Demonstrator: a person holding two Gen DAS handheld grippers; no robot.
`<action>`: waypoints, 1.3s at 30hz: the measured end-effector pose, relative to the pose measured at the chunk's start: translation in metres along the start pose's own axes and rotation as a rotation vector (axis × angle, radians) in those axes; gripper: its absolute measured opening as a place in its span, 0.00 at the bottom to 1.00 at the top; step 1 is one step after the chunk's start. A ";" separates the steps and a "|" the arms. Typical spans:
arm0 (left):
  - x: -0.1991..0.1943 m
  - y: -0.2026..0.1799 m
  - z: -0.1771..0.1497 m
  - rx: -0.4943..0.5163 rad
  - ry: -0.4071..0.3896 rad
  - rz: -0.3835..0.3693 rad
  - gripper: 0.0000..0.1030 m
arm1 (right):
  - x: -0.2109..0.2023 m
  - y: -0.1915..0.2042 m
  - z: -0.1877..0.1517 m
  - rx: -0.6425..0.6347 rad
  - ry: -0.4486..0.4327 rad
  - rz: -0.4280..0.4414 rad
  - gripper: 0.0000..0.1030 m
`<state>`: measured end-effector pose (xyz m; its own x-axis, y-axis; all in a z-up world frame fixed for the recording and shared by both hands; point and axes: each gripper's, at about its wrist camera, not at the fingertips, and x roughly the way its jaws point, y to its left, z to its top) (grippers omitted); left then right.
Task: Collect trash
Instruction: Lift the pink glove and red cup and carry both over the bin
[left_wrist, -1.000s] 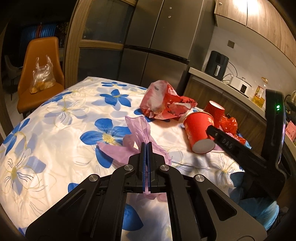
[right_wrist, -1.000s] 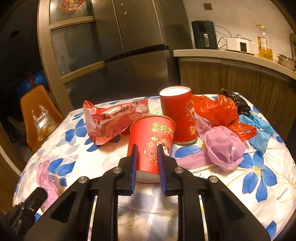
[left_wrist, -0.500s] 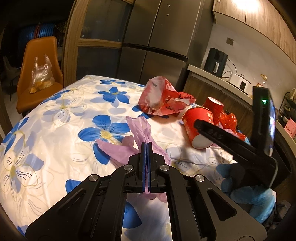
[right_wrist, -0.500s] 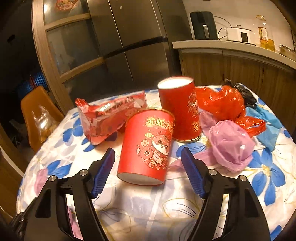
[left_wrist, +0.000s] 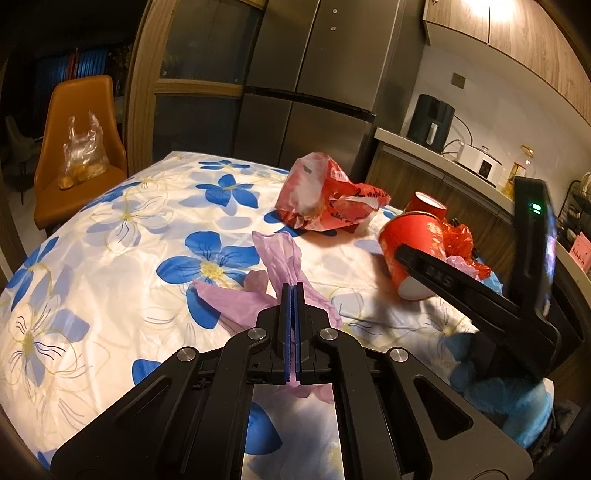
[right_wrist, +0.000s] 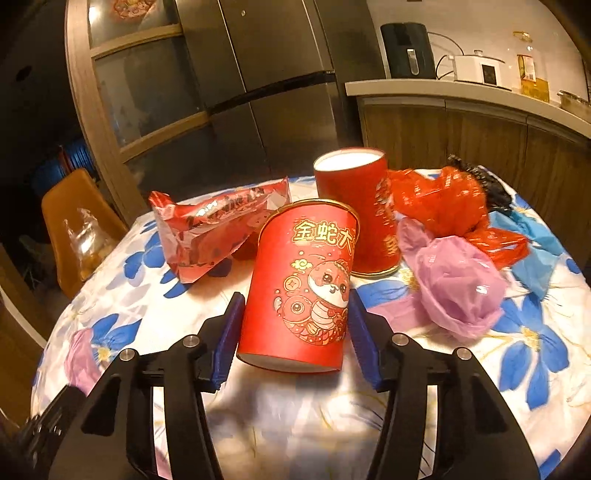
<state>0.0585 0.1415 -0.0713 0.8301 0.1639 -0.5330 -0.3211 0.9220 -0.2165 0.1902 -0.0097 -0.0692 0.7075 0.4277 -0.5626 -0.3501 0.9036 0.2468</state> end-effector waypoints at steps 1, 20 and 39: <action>-0.001 -0.001 0.000 0.002 -0.001 -0.002 0.00 | -0.007 -0.001 -0.001 -0.002 -0.009 0.005 0.52; -0.047 -0.102 0.017 0.120 -0.105 -0.153 0.00 | -0.167 -0.095 -0.018 0.052 -0.230 -0.077 0.53; -0.051 -0.281 0.019 0.331 -0.151 -0.426 0.00 | -0.252 -0.226 -0.008 0.212 -0.408 -0.333 0.53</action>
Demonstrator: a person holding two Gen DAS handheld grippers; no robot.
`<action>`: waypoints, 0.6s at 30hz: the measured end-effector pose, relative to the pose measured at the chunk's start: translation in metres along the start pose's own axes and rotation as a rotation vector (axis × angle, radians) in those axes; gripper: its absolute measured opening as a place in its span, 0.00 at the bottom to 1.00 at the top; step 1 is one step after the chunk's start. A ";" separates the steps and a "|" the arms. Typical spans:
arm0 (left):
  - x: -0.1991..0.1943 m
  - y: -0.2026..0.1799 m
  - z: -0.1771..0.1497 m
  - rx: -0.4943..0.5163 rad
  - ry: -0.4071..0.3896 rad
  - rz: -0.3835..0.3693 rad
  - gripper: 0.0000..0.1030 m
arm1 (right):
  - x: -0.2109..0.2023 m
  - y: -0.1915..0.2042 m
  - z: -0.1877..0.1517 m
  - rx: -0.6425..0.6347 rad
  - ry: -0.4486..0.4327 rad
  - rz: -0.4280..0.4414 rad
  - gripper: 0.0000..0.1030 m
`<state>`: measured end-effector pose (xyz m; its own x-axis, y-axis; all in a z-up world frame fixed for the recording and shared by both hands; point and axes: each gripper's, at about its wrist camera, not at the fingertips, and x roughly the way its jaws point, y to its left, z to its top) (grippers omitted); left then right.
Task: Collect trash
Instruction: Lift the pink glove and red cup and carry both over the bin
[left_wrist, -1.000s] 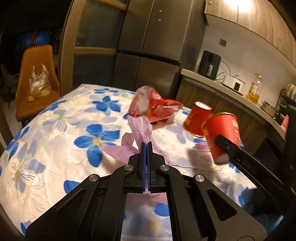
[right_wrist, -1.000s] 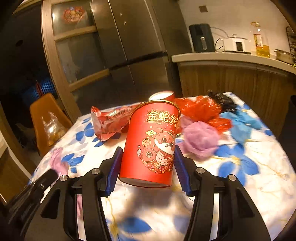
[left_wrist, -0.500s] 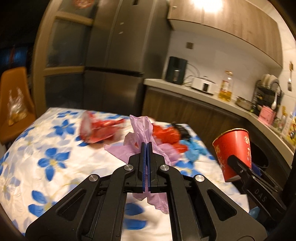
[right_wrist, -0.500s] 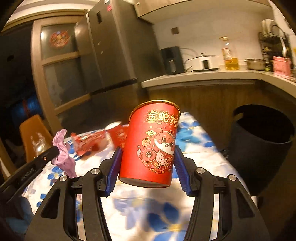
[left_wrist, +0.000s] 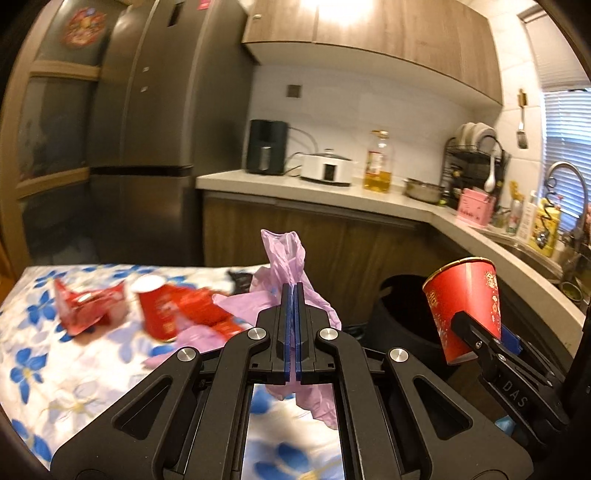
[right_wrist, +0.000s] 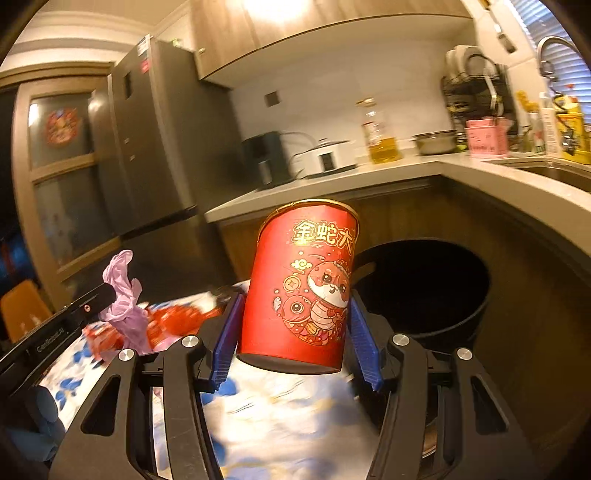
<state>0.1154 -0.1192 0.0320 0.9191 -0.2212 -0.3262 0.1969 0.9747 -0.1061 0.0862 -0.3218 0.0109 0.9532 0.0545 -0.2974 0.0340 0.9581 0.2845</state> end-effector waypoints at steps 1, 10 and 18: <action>0.003 -0.006 0.002 0.008 -0.004 -0.010 0.00 | -0.001 -0.007 0.003 0.006 -0.010 -0.014 0.53; 0.035 -0.063 0.023 0.036 -0.033 -0.121 0.00 | 0.002 -0.048 0.022 0.046 -0.060 -0.099 0.53; 0.074 -0.100 0.025 0.057 -0.020 -0.191 0.00 | 0.013 -0.074 0.029 0.072 -0.076 -0.165 0.53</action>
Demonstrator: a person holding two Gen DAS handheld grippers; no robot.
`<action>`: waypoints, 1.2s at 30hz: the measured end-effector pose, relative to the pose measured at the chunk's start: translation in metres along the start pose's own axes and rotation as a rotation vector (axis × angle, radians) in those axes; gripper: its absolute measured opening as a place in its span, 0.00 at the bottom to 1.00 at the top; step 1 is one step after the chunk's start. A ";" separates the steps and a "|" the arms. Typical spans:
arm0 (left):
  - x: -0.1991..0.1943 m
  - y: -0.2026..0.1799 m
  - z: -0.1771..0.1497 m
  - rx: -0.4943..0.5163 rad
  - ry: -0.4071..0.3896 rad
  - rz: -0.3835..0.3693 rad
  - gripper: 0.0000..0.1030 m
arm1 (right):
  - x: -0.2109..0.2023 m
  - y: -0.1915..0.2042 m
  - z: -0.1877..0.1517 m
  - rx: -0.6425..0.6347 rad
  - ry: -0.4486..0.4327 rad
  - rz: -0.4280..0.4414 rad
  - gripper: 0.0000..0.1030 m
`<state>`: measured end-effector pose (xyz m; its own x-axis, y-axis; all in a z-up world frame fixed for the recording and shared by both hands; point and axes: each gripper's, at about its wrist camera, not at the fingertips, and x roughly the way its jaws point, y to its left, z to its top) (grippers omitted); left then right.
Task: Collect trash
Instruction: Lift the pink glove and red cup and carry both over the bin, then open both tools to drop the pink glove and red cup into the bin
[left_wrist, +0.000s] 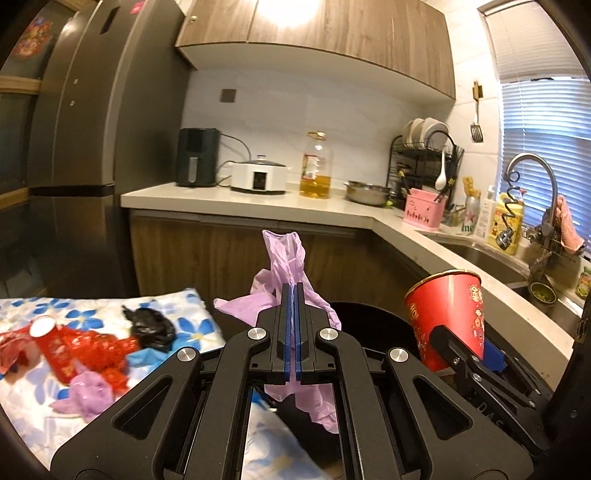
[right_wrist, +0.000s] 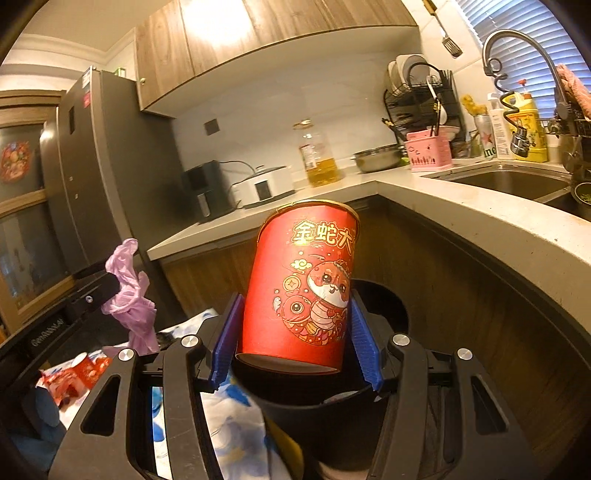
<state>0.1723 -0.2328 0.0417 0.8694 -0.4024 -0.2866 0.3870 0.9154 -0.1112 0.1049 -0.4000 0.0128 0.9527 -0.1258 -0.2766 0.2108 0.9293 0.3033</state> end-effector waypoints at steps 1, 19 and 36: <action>0.004 -0.001 0.000 0.001 0.001 -0.003 0.00 | 0.002 -0.002 0.001 0.000 -0.001 -0.004 0.53; 0.063 -0.023 -0.012 0.030 0.041 -0.018 0.00 | 0.034 -0.020 0.006 -0.011 0.010 -0.028 0.54; 0.090 -0.020 -0.032 0.051 0.104 -0.048 0.01 | 0.053 -0.024 0.001 -0.006 0.037 0.001 0.62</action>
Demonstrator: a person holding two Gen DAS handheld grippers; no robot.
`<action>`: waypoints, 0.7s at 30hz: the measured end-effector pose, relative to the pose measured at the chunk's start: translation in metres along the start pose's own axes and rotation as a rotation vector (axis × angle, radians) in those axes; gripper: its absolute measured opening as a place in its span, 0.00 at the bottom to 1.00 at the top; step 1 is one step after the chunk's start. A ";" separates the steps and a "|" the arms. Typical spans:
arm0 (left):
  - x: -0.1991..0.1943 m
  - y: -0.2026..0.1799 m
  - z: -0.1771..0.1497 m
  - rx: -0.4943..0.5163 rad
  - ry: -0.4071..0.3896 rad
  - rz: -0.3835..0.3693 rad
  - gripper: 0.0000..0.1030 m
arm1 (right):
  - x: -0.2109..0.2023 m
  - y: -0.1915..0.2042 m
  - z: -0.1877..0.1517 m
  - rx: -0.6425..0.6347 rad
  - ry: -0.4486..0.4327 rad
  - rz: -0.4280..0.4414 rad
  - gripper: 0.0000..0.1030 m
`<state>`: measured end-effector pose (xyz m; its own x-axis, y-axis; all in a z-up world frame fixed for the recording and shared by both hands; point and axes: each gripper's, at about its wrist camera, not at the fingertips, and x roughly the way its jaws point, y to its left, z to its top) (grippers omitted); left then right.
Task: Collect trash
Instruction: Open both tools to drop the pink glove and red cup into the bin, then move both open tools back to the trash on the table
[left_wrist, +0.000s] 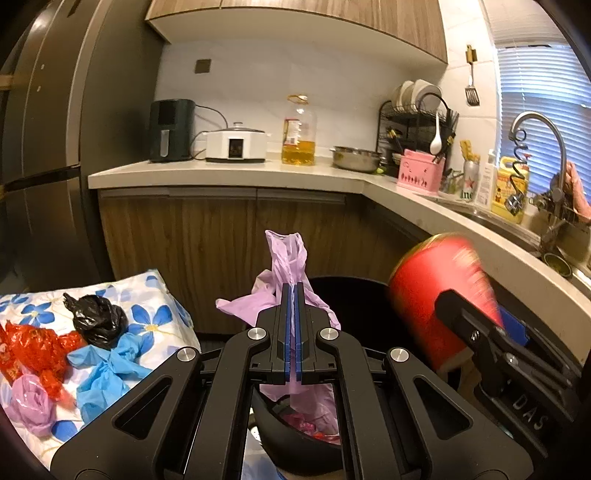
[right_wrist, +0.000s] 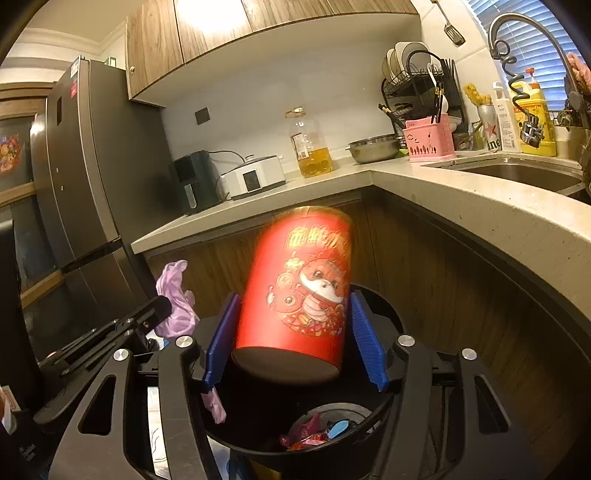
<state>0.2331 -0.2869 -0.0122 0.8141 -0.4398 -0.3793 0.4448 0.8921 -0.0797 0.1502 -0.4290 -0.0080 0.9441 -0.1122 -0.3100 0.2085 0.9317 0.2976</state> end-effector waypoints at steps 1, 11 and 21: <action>0.002 0.000 -0.001 0.002 0.008 -0.002 0.05 | 0.000 -0.002 0.000 0.009 0.000 0.002 0.66; -0.002 0.010 -0.011 -0.006 0.023 0.015 0.69 | -0.017 -0.004 -0.003 0.008 -0.002 -0.058 0.68; -0.046 0.027 -0.028 -0.033 0.013 0.124 0.91 | -0.042 0.009 -0.013 -0.029 -0.013 -0.077 0.76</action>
<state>0.1973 -0.2397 -0.0223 0.8573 -0.3244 -0.3998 0.3280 0.9427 -0.0615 0.1090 -0.4114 -0.0039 0.9287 -0.1884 -0.3194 0.2736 0.9296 0.2471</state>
